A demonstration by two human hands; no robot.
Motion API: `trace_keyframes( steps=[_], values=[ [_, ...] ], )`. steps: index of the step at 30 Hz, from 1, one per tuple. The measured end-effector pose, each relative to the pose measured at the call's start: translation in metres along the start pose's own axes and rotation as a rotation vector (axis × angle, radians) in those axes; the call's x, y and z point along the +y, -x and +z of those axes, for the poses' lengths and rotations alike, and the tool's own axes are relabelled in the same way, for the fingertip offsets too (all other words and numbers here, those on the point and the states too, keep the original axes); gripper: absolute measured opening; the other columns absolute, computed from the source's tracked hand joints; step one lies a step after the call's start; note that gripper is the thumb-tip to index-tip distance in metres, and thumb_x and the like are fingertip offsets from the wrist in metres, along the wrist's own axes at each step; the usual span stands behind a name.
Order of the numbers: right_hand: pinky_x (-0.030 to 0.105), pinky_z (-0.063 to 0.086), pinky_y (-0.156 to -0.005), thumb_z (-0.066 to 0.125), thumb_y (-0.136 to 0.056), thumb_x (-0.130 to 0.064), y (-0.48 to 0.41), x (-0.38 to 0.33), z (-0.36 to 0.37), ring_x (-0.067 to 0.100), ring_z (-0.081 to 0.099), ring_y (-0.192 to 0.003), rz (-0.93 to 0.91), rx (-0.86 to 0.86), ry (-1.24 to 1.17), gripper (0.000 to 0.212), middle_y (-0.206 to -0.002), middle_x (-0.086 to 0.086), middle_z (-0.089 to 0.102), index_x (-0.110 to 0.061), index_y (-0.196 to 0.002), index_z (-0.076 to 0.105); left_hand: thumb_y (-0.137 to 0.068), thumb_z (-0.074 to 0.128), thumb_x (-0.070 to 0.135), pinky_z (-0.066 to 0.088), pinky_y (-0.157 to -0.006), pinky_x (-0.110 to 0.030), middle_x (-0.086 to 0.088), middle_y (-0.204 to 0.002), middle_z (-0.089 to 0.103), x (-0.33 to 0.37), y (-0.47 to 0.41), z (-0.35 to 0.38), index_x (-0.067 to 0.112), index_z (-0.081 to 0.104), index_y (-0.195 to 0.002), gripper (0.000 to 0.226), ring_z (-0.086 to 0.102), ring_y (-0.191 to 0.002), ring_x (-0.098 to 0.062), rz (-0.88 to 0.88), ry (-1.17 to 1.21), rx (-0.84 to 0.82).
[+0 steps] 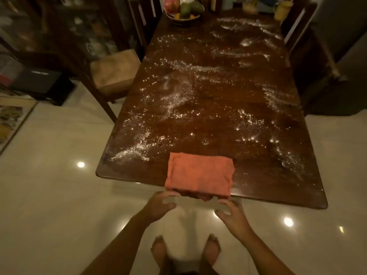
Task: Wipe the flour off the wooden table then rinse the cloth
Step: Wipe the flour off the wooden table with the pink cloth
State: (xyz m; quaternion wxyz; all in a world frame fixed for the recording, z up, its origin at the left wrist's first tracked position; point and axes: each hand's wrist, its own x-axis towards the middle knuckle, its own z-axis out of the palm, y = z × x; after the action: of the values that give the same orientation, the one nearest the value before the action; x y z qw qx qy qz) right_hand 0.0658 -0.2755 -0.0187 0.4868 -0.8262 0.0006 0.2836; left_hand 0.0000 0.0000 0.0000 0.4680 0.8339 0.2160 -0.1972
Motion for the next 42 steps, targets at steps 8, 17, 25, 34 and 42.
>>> trace_keyframes(
  steps=[8, 17, 25, 34, 42],
  values=[
    [0.001, 0.037, -0.086, 0.076, -0.079, 0.000, -0.024, 0.012, 0.005, 0.005, 0.055, -0.110, 0.018, -0.160, 0.046, 0.044, -0.119, -0.015, 0.055, -0.024, -0.116, 0.070, -0.074, 0.083, 0.011, 0.040, -0.087, -0.005, 0.009, -0.101, 0.065, -0.019, -0.019, 0.023, 0.072, 0.060, -0.092, 0.067, 0.058, -0.095, 0.011, 0.062, 0.044, 0.069],
    [0.035, 0.056, -0.052, 0.053, -0.089, 0.016, -0.013, 0.014, 0.000, 0.026, 0.069, -0.069, 0.090, -0.064, -0.170, 0.040, -0.111, 0.019, 0.062, -0.017, -0.105, 0.071, -0.079, 0.068, -0.012, 0.055, -0.065, -0.031, -0.003, -0.079, 0.070, -0.009, 0.003, 0.042, 0.013, 0.067, -0.084, 0.026, 0.068, -0.071, -0.027, -0.074, 0.271, 0.239],
    [0.020, 0.049, -0.053, 0.064, -0.083, 0.010, -0.001, -0.005, -0.028, 0.009, 0.064, -0.062, 0.072, 0.041, -0.155, 0.036, -0.084, -0.005, 0.074, -0.024, -0.085, 0.076, -0.086, 0.068, -0.006, 0.057, -0.056, -0.040, -0.022, -0.089, 0.069, 0.030, 0.032, 0.017, 0.011, 0.062, -0.100, 0.022, 0.067, -0.057, -0.033, -0.142, 0.523, 0.339],
    [0.033, 0.053, -0.063, 0.074, -0.077, 0.003, -0.021, -0.057, -0.065, 0.020, 0.067, -0.072, 0.015, 0.149, -0.064, 0.033, -0.077, 0.001, 0.071, -0.030, -0.082, 0.070, -0.077, 0.073, -0.010, 0.058, -0.054, -0.037, -0.023, -0.075, 0.070, 0.085, 0.034, -0.024, 0.004, 0.059, -0.107, 0.035, 0.064, -0.052, -0.026, -0.171, 0.531, 0.549],
    [0.031, 0.056, -0.069, 0.086, -0.073, -0.010, -0.046, -0.091, -0.087, 0.016, 0.067, -0.085, 0.124, 0.293, -0.100, 0.034, -0.093, -0.002, 0.070, -0.016, -0.100, 0.067, -0.082, 0.074, -0.005, 0.060, -0.059, -0.034, -0.016, -0.091, 0.072, 0.101, -0.001, -0.054, 0.010, 0.061, -0.111, 0.035, 0.074, -0.071, -0.028, -0.176, 0.501, 0.582]
  ],
)
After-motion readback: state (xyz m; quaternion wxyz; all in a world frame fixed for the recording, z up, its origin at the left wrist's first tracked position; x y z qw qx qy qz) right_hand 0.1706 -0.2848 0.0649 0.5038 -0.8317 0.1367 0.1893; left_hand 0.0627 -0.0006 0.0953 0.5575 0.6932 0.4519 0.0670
